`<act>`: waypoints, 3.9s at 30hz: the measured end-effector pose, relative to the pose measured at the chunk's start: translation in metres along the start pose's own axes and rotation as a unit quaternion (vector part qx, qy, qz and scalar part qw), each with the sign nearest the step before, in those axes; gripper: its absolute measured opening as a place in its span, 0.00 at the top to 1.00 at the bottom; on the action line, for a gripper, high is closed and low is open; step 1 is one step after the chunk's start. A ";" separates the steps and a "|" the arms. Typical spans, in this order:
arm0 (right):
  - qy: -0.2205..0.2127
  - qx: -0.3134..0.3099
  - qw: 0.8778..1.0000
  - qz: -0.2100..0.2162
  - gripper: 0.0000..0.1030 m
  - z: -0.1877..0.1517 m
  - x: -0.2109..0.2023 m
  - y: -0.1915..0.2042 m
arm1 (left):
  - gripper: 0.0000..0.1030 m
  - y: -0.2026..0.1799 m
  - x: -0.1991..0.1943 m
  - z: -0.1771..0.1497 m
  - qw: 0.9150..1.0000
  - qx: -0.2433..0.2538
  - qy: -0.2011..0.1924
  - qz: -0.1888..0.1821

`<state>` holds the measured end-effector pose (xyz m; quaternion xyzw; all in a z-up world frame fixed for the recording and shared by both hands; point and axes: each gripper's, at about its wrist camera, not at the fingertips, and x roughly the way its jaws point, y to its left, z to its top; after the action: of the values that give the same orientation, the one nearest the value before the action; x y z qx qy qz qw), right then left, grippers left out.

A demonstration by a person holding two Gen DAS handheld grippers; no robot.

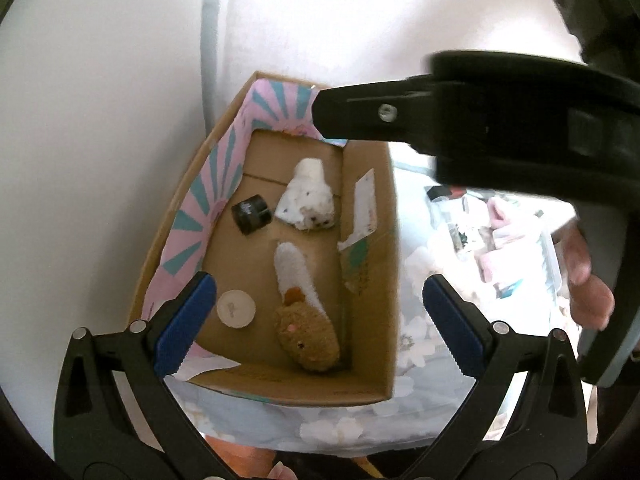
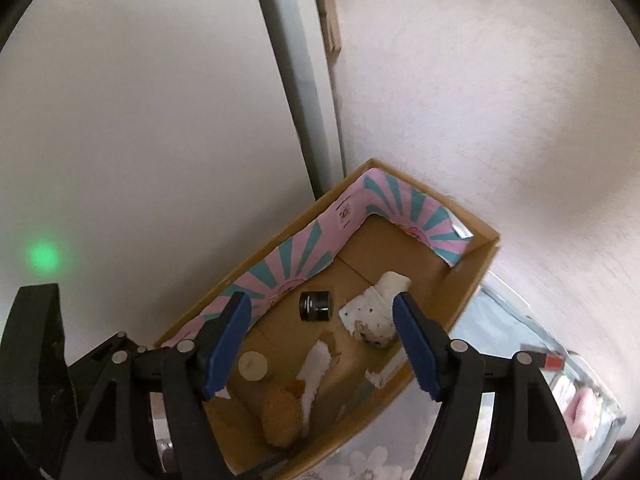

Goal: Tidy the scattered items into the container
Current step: 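Carry brush and black lid into the cardboard box and release both, then grasp the printed tissue pack with left gripper while right gripper grasps the blue pen, then carry tissue pack and blue pen into the cardboard box and release both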

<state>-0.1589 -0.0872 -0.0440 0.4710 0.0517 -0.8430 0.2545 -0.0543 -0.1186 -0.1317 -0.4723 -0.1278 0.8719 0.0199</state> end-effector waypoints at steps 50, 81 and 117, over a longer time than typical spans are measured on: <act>-0.011 0.041 0.996 -0.081 0.25 -0.287 -0.121 -0.262 | 0.07 -0.237 0.174 0.001 0.991 0.046 0.123 -0.038; 0.080 -0.259 0.961 0.052 0.84 -0.284 -0.035 -0.246 | 0.59 -0.239 0.201 0.000 0.995 0.016 0.099 0.019; 0.039 -0.113 0.992 0.025 0.87 -0.201 -0.118 -0.183 | 0.59 -0.141 0.028 0.026 0.997 0.054 0.033 -0.031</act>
<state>-0.0418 0.1813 -0.0857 0.4730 0.1452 -0.8061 0.3247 -0.1033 0.0171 -0.1071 -0.4947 -0.0942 0.8605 0.0771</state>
